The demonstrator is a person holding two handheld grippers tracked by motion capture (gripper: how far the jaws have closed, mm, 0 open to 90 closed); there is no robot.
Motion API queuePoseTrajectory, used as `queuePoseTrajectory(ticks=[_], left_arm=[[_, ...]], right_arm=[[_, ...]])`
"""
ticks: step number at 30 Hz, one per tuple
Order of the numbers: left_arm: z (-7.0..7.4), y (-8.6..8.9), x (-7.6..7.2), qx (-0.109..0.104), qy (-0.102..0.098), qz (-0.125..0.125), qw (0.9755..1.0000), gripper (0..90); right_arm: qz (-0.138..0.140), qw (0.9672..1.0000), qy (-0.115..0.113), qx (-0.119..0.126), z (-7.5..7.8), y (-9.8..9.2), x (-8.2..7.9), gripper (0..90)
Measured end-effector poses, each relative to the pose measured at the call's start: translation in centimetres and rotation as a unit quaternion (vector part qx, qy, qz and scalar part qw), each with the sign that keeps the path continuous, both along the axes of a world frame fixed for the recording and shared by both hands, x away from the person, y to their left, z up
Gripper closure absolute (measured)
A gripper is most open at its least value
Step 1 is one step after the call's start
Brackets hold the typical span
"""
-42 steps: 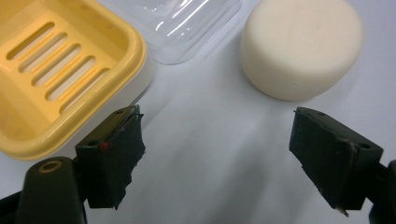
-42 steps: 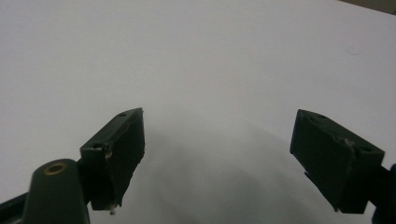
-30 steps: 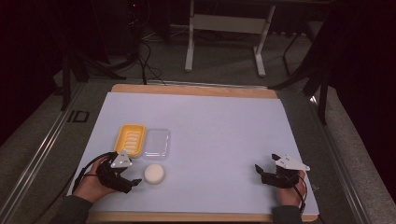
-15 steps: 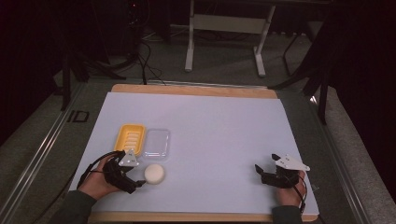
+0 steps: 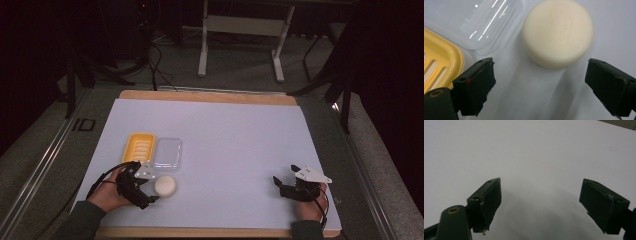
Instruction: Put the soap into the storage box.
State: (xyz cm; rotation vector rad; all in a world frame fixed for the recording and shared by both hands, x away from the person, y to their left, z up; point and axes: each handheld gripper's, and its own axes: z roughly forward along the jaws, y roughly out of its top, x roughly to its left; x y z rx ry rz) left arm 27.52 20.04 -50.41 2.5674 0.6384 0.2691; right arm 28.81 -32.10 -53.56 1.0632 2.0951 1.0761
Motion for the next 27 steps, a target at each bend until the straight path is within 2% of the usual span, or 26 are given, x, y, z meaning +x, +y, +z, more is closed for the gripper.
queuePoseTrajectory(ticks=[11, 14, 21, 22, 27], left_arm=[[0.2, -1.1, 0.6, 0.021, 0.012, -0.02, 0.9995, 9.6], [0.2, -1.6, 0.8, 0.03, 0.017, -0.031, 0.9989, 9.7], [0.2, -2.3, 1.2, 0.041, 0.022, -0.039, 0.9981, 9.6], [0.2, -2.6, 1.3, 0.048, 0.026, -0.044, 0.9976, 9.6], [0.1, -2.9, 1.6, 0.053, 0.031, -0.049, 0.9969, 9.7]], right_arm=[[0.0, 1.0, 0.0, 0.0, 0.0, 0.0, 0.0, 17.7], [0.0, 1.0, -0.001, 0.0, 0.0, 0.0, 0.0, 17.7], [0.0, 1.0, 0.0, 0.0, 0.0, 0.0, 0.0, 17.7], [0.0, 1.0, 0.0, 0.001, 0.0, 0.0, 0.0, 17.7], [0.0, 1.0, 0.0, 0.001, 0.0, 0.0, 0.0, 17.7]])
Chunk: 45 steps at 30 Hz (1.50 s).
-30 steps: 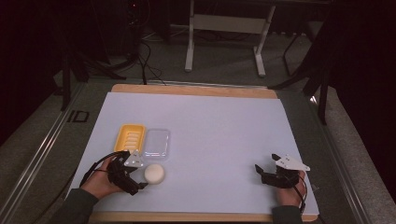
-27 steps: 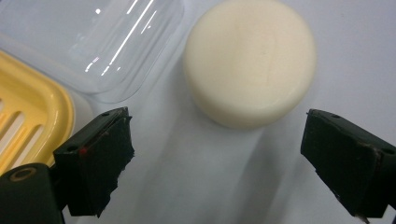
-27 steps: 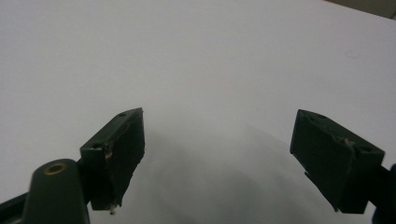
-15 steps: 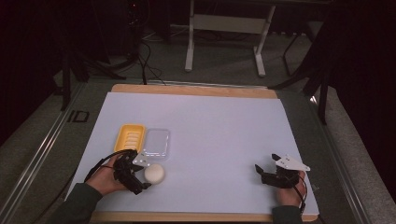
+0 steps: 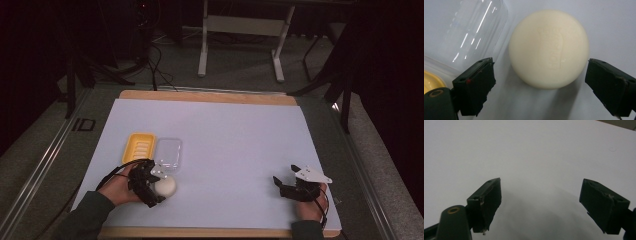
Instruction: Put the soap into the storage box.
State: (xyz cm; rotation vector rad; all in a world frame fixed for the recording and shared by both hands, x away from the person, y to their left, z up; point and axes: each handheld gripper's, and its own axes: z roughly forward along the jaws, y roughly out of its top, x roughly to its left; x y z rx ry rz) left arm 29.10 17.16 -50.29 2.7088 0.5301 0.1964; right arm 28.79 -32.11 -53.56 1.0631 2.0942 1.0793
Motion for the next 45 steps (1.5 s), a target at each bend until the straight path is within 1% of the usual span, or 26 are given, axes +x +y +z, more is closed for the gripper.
queuePoseTrajectory(ticks=[8, 11, 16, 19, 24, 28, 30, 31, 34, 37, 42, 45], left_arm=[[-0.1, -0.7, 0.5, 0.008, 0.011, -0.009, 0.9999, 9.7], [-0.2, -1.1, 0.8, 0.015, 0.016, -0.015, 0.9996, 9.7], [-0.2, -1.5, 1.1, 0.018, 0.02, -0.019, 0.9994, 9.7], [-0.3, -1.9, 1.3, 0.026, 0.026, -0.026, 0.999, 9.9], [-0.3, -2.3, 1.4, 0.031, 0.03, -0.03, 0.9986, 10.9], [-0.3, -2.6, 1.6, 0.035, 0.033, -0.036, 0.9982, 13.5], [-0.3, -2.7, 1.6, 0.038, 0.035, -0.04, 0.9979, 14.5], [-0.3, -2.9, 1.6, 0.047, 0.033, -0.043, 0.9974, 14.5], [-0.4, -3.1, 1.7, 0.053, 0.033, -0.045, 0.997, 14.5], [-0.6, -3.3, 1.8, 0.065, 0.036, -0.047, 0.9961, 14.8], [-0.5, -3.4, 1.8, 0.071, 0.037, -0.051, 0.9955, 15.1], [-0.5, -3.7, 1.9, 0.077, 0.042, -0.057, 0.9945, 15.2]], right_arm=[[0.0, 1.0, 0.0, 0.0, 0.0, 0.0, 0.0, 17.7], [0.0, 1.0, 0.0, 0.0, 0.0, 0.0, 0.0, 17.7], [-0.001, 1.0, 0.0, 0.0, 0.0, 0.0, 0.0, 17.7], [0.0, 1.0, 0.0, 0.001, 0.0, 0.0, 0.0, 17.7], [0.0, 1.0, 0.0, 0.0, 0.0, 0.0, 0.0, 17.7], [0.0, 1.0, 0.0, 0.001, 0.0, 0.0, 0.0, 17.7], [0.0, 1.0, 0.0, 0.0, 0.0, 0.0, 0.0, 17.7], [0.0, 1.0, 0.0, 0.001, 0.0, 0.0, 0.0, 17.7], [0.001, 1.0, 0.0, 0.001, 0.0, 0.0, 0.0, 17.7], [0.002, 1.0, 0.0, 0.0, 0.0, 0.0, 0.0, 17.7], [0.002, 1.0, 0.0, 0.0, 0.0, 0.0, 0.0, 17.7], [0.002, 1.0, 0.0, 0.0, 0.0, 0.0, 0.0, 17.7]])
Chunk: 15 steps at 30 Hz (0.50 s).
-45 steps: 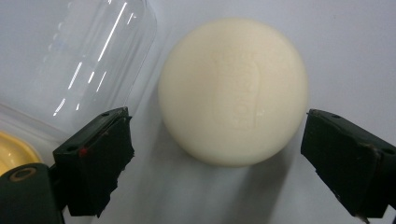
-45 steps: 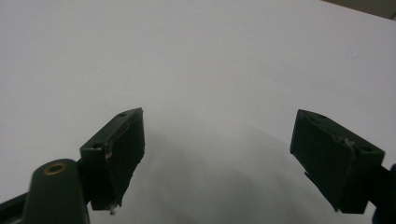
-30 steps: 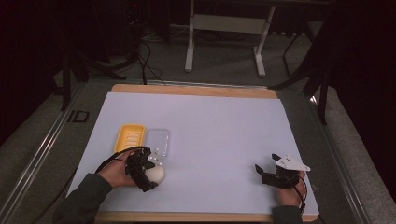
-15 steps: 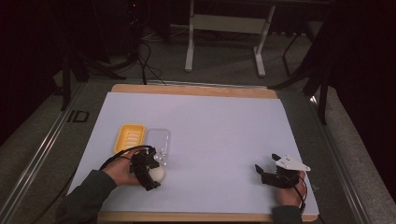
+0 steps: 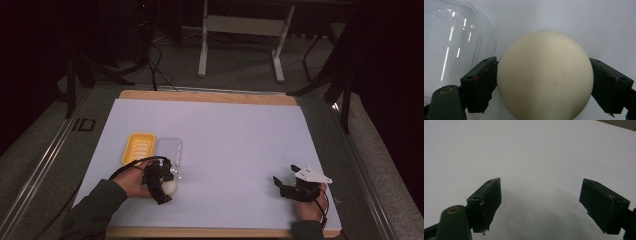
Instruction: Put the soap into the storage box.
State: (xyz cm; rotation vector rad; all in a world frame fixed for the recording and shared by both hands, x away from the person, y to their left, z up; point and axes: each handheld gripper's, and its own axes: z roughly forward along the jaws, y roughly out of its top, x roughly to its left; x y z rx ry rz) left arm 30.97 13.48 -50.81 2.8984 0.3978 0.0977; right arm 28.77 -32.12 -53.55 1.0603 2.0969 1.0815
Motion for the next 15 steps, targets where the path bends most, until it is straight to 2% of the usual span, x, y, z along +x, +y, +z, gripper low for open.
queuePoseTrajectory(ticks=[15], left_arm=[[0.0, -0.29, 0.25, 0.008, 0.02, -0.008, 0.9997, 17.1]], right_arm=[[0.001, 1.0, 0.0, 0.0, 0.0, 0.0, 0.0, 17.7]])
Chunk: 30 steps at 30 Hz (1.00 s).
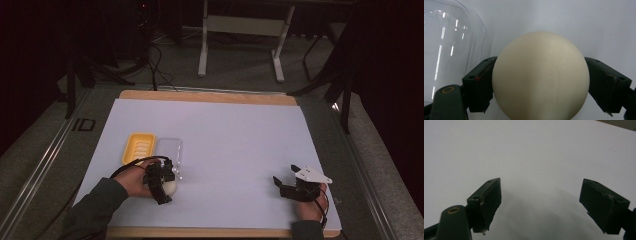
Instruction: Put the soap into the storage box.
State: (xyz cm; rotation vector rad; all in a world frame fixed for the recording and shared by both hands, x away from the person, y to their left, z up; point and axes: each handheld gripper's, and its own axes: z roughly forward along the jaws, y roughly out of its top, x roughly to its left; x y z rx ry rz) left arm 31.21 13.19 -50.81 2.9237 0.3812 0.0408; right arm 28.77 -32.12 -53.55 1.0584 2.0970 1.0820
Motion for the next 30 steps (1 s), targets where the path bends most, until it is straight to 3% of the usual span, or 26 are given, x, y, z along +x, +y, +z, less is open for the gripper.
queuePoseTrajectory(ticks=[11, 30], left_arm=[[0.29, -0.05, 0.2, 0.006, 0.0, -0.001, 1.0, 25.0], [0.55, -0.01, 0.36, 0.025, 0.003, -0.003, 0.9997, 25.5]], right_arm=[[0.001, 1.0, 0.0, -0.001, -0.01, 0.02, 0.0, 17.7], [0.001, 1.0, -0.001, -0.001, 0.0, 0.02, -0.01, 17.7]])
